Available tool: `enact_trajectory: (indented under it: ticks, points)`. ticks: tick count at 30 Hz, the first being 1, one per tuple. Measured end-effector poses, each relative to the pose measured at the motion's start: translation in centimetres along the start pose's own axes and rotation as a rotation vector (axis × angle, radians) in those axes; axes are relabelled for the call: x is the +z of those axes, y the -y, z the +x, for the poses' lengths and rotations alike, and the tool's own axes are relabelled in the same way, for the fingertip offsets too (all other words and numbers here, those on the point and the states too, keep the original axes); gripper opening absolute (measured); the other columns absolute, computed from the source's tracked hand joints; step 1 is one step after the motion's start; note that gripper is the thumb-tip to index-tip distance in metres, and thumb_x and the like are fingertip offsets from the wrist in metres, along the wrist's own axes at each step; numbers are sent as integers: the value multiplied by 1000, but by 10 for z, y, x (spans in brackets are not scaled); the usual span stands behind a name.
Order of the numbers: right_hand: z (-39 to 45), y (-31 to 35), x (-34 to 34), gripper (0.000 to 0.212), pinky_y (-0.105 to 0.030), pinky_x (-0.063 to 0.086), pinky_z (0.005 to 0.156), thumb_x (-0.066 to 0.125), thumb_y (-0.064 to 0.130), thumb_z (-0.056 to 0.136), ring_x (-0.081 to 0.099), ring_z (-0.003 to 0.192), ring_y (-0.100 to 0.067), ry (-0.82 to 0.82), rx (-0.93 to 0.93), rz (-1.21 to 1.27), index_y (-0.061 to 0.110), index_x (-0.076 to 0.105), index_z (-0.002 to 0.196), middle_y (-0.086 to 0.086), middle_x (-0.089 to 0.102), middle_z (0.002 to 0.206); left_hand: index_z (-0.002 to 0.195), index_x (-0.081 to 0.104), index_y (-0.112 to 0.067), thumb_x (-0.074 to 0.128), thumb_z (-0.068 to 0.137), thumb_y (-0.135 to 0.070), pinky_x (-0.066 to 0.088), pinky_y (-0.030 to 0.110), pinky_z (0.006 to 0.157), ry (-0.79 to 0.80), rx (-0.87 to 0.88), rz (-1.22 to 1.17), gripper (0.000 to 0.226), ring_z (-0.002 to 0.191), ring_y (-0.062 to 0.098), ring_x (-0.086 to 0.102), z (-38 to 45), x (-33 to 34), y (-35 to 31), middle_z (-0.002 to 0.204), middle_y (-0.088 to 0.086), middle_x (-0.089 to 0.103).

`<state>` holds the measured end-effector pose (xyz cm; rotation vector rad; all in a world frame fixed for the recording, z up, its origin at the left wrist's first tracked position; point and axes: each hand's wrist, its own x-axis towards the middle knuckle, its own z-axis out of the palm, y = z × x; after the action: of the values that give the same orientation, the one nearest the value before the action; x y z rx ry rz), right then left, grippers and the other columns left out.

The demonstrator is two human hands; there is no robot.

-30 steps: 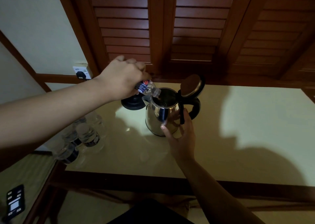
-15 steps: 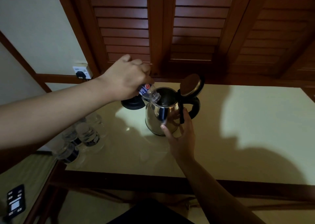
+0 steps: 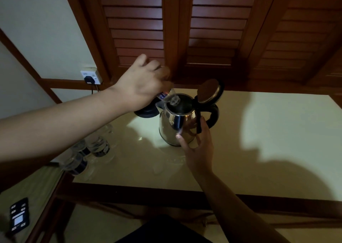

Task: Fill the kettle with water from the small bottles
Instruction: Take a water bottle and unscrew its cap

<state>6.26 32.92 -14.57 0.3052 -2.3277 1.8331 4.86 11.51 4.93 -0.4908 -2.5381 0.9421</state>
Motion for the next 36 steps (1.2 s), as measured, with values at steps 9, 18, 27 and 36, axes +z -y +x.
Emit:
enact_trajectory:
  ticks: [9, 18, 27, 36]
  points:
    - [0, 0, -1, 95, -47, 55, 111, 91, 32, 84, 50, 142, -2, -6, -6, -7, 25, 39, 163, 9, 52, 157, 128, 60, -18, 71, 88, -40, 50, 45, 86, 195, -246, -432, 47, 109, 33, 61, -7, -20, -15, 128, 6, 57]
    - [-10, 15, -20, 79, -28, 48, 115, 84, 21, 91, 48, 143, 3, 40, -54, 48, 17, 45, 159, 12, 53, 152, 112, 68, -17, 89, 77, -20, 56, 25, 86, -185, -728, -1632, 41, 91, 6, 71, -62, -32, -67, 95, -12, 74]
    - [-37, 13, -48, 73, -37, 54, 111, 79, 17, 89, 54, 144, -18, 373, -155, 100, 11, 47, 155, 1, 54, 155, 118, 67, -11, 89, 73, -7, 58, 50, 93, 67, -671, -1940, 50, 108, 20, 72, -100, 7, -140, 111, 3, 76]
    - [-53, 5, -51, 63, -31, 58, 103, 84, 21, 90, 66, 128, -6, 485, -19, 51, 23, 56, 147, 23, 68, 135, 132, 65, -27, 91, 73, -28, 44, 12, 99, 150, -492, -1696, 64, 120, -2, 60, -109, 31, -162, 127, -16, 68]
